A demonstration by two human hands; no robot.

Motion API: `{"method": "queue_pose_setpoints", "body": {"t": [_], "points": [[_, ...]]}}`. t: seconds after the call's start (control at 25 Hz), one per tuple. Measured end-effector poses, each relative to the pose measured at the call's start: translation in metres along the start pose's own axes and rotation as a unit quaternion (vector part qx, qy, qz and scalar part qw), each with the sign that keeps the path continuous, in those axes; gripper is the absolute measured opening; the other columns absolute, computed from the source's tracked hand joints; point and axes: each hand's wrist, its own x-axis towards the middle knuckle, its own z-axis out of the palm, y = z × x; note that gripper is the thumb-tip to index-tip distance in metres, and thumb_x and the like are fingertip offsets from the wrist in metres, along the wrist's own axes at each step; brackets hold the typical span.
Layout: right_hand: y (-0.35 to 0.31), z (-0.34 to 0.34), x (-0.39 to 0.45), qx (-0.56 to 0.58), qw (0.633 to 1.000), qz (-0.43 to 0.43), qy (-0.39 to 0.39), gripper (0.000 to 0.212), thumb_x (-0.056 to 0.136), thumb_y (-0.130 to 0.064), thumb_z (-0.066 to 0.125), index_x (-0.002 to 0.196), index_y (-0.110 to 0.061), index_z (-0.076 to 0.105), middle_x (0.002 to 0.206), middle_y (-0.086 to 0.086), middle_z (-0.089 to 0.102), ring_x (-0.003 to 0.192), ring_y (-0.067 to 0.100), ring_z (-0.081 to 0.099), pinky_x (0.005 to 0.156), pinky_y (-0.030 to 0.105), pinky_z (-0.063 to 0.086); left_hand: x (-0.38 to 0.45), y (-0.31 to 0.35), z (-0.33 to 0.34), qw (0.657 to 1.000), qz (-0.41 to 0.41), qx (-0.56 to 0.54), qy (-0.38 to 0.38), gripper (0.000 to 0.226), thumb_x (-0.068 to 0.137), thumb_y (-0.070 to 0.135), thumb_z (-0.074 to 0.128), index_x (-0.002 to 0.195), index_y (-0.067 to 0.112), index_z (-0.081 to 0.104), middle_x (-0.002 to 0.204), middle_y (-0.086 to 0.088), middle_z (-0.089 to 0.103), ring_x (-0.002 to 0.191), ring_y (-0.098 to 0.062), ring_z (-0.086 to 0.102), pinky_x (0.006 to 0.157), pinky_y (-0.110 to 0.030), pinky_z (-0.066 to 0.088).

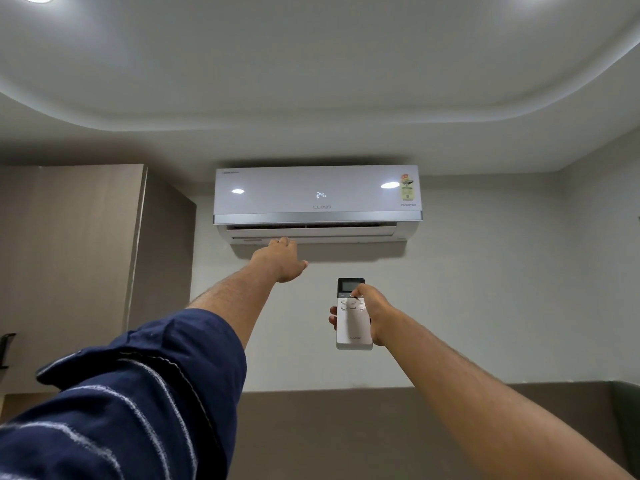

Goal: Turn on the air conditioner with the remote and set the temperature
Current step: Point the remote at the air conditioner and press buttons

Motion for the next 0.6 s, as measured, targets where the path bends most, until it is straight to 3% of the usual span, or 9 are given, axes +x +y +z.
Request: {"method": "queue_pose_setpoints", "body": {"t": [0.6], "points": [[0.0023, 0.0024, -0.0077, -0.017, 1.000, 0.007, -0.014, 0.057, 0.076, -0.011, 0.042, 0.132, 0.000, 0.051, 0.086, 0.016, 0.072, 0.059, 0.030, 0.070, 0.064, 0.033, 0.055, -0.0029, -0.0012, -0.0020, 1.000, -0.004, 0.010, -0.004, 0.070, 0.099, 0.044, 0.034, 0.155, 0.006, 0.014, 0.164, -0.010, 0.014, 0.151, -0.028, 0.012, 0.119, -0.049, 0.024]]}}
